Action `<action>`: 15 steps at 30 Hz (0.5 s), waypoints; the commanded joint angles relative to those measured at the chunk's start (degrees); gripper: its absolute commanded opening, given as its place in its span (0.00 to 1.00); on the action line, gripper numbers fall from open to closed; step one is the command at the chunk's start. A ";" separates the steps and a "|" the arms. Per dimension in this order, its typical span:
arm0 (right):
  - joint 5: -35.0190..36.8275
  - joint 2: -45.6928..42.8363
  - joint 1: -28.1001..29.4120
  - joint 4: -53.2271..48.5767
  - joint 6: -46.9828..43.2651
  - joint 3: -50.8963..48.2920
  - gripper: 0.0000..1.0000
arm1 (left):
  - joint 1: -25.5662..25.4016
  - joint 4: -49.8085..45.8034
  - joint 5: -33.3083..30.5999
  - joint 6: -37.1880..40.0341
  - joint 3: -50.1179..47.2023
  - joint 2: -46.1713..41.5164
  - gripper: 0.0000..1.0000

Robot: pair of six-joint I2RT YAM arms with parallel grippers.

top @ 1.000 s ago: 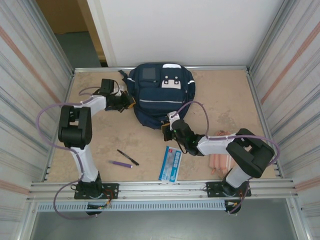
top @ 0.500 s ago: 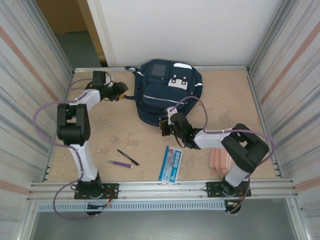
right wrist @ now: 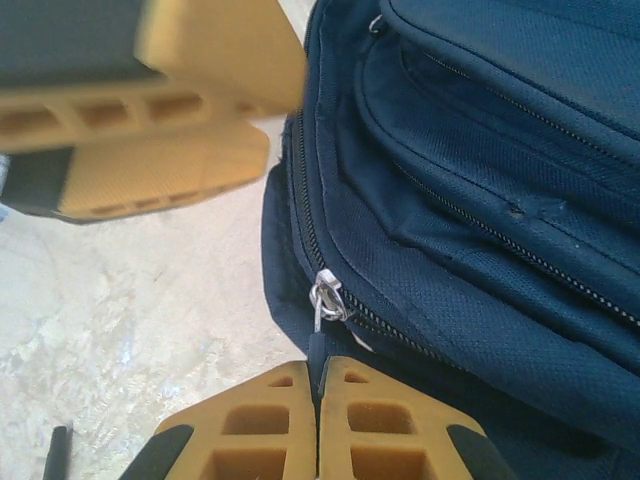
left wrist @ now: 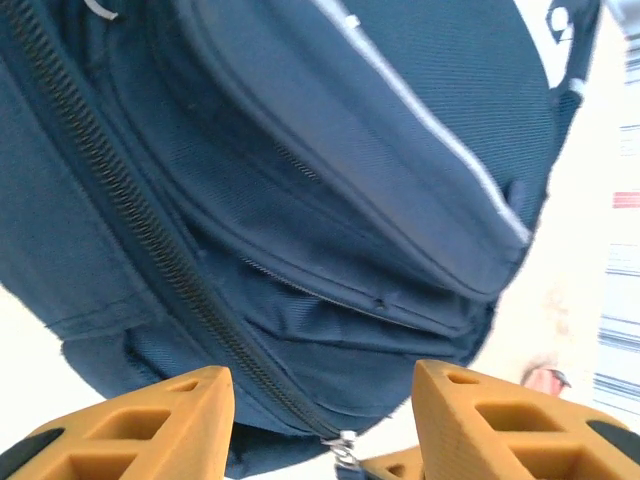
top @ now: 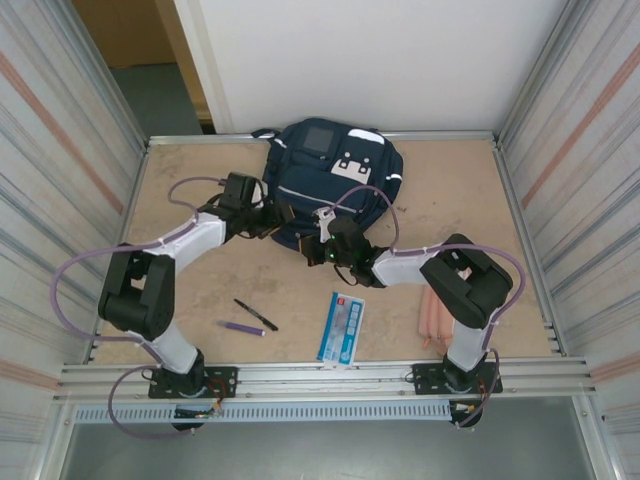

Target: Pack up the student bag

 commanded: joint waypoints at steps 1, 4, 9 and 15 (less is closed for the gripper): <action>-2.77 1.07 0.54 2.82 2.89 0.25 0.00 | 0.10 -0.16 -4.90 -1.04 0.93 3.50 0.50; -3.14 0.57 0.72 2.59 3.88 -0.82 0.00 | 0.17 0.93 -4.54 -1.57 1.28 6.69 0.49; -3.26 -1.40 -0.26 -1.57 4.44 -2.38 0.00 | 0.93 -0.74 -4.16 0.23 3.58 9.50 0.23; -2.79 -4.88 -4.39 -8.83 0.58 -6.11 0.00 | 5.09 -1.21 -2.39 2.97 2.89 6.60 0.00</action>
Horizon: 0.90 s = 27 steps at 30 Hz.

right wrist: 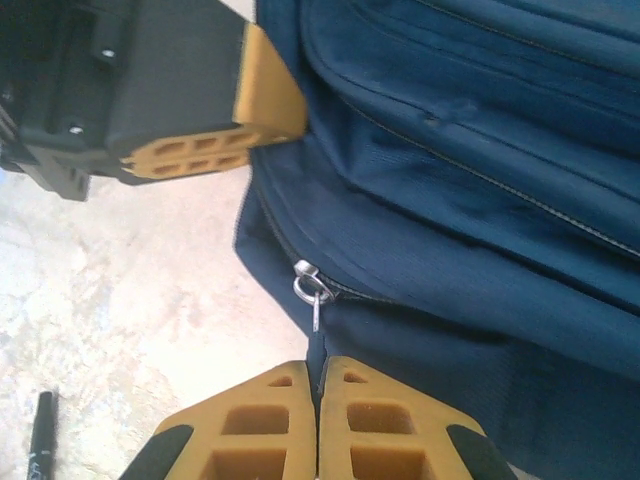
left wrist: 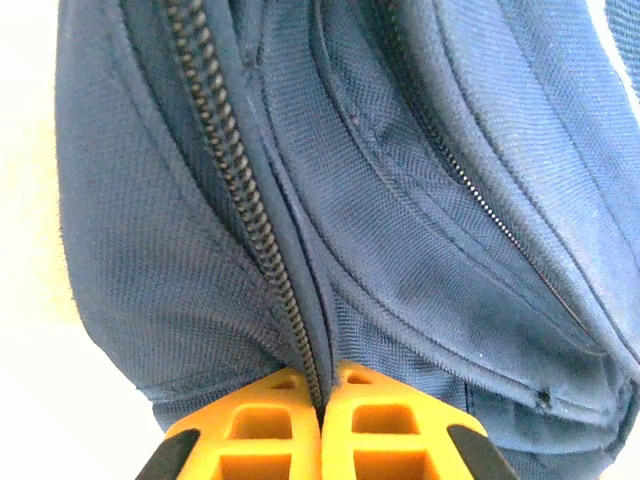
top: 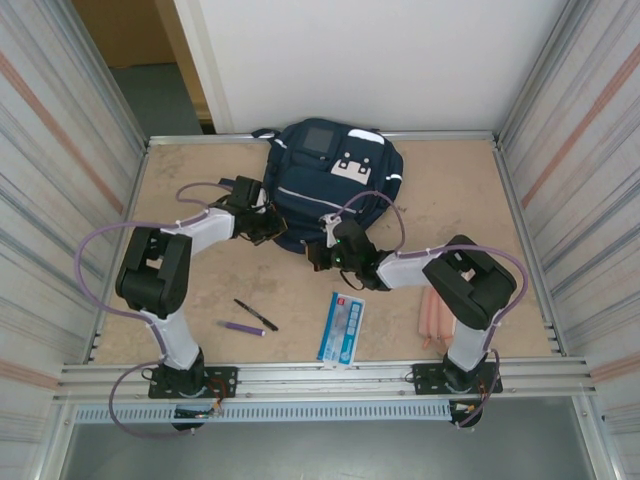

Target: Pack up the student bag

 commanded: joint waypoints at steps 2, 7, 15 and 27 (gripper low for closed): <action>-1.95 -3.76 -4.70 -6.60 -1.54 -4.21 0.00 | 4.72 -0.46 -1.53 2.95 -0.46 -3.84 0.00; -1.26 -5.03 -10.00 -7.07 -2.80 -7.34 0.00 | 8.96 -0.89 1.83 4.33 0.32 -4.74 0.00; -3.25 -3.94 -11.79 -8.04 -9.42 -4.87 0.00 | 12.45 -1.38 5.95 7.55 9.94 4.70 0.05; -5.54 -3.93 -5.34 -2.03 -8.15 -1.62 0.00 | 9.41 -5.97 -0.01 8.40 2.69 -8.93 0.44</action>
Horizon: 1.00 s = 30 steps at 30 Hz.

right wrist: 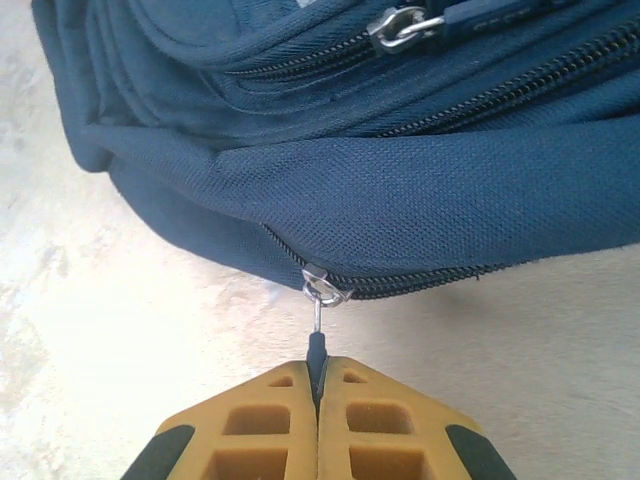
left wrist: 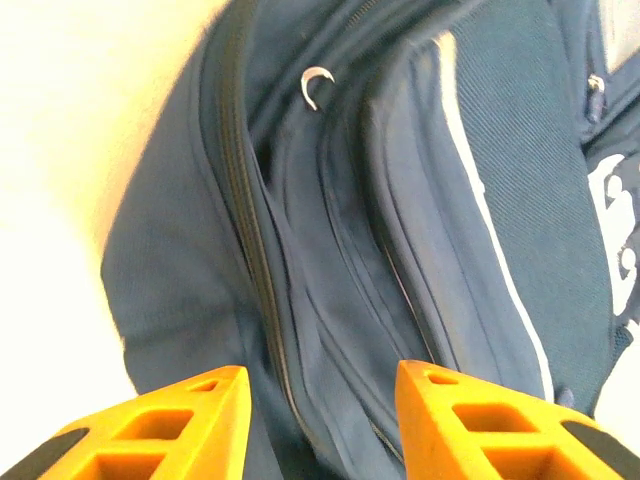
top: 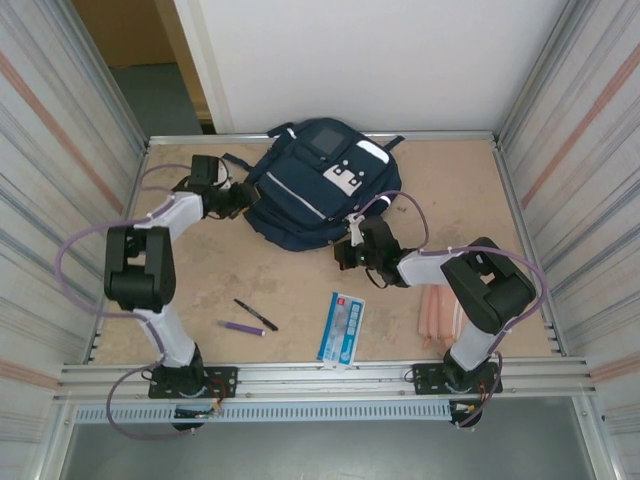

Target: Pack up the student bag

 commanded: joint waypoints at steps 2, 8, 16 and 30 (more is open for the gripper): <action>-2.22 -0.37 2.95 2.40 0.22 4.29 0.00 | -5.47 -4.53 -5.88 0.97 -6.48 -11.28 0.46; -3.56 0.46 6.76 3.74 -1.90 7.95 0.00 | -13.48 -3.54 -9.87 -3.53 -11.24 -15.38 0.49; -2.44 2.53 9.64 6.26 0.56 9.21 0.00 | -14.88 -2.02 -12.16 -6.91 -10.91 -9.34 0.54; -1.65 5.22 12.38 8.20 1.96 9.48 0.00 | -13.18 -1.41 -16.57 -13.93 -18.87 -14.26 0.63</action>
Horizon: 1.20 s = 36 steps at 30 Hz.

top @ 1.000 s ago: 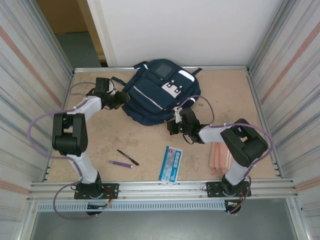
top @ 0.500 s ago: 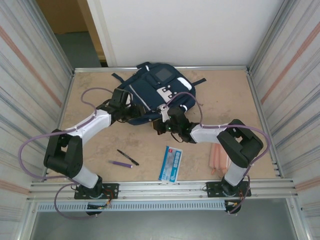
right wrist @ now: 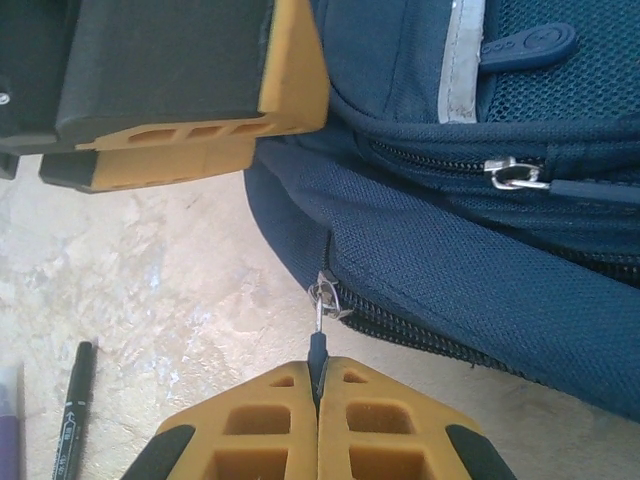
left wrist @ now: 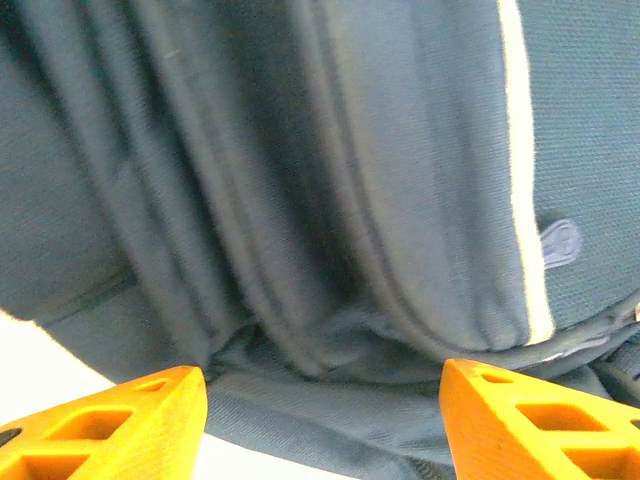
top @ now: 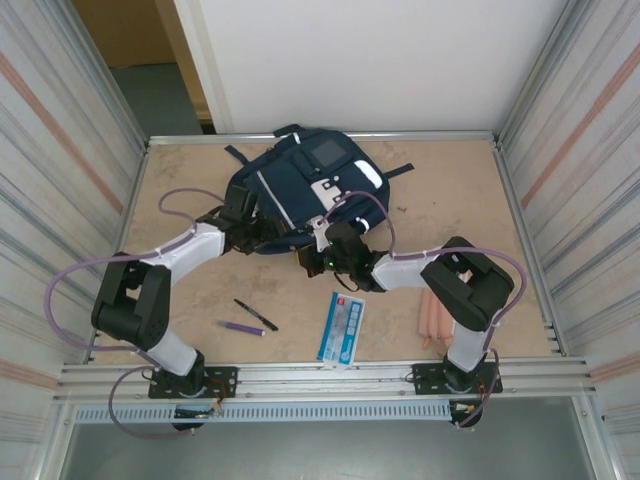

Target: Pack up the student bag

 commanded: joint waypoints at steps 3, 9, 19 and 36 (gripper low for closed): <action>-2.81 0.72 1.43 3.77 -0.29 2.65 0.00 | 2.08 2.99 0.30 -4.18 -5.56 -1.38 0.63; -3.98 1.69 2.52 4.89 0.69 3.19 0.00 | 3.65 9.03 7.67 -5.92 -2.92 4.48 0.55; 0.60 -0.91 -0.18 2.27 -1.47 -2.84 0.00 | 6.59 6.53 3.86 -1.65 -2.39 -0.83 0.00; 12.33 -5.36 -14.11 -6.02 -9.29 -6.56 0.00 | 10.88 4.44 5.73 3.42 -6.78 -6.63 0.00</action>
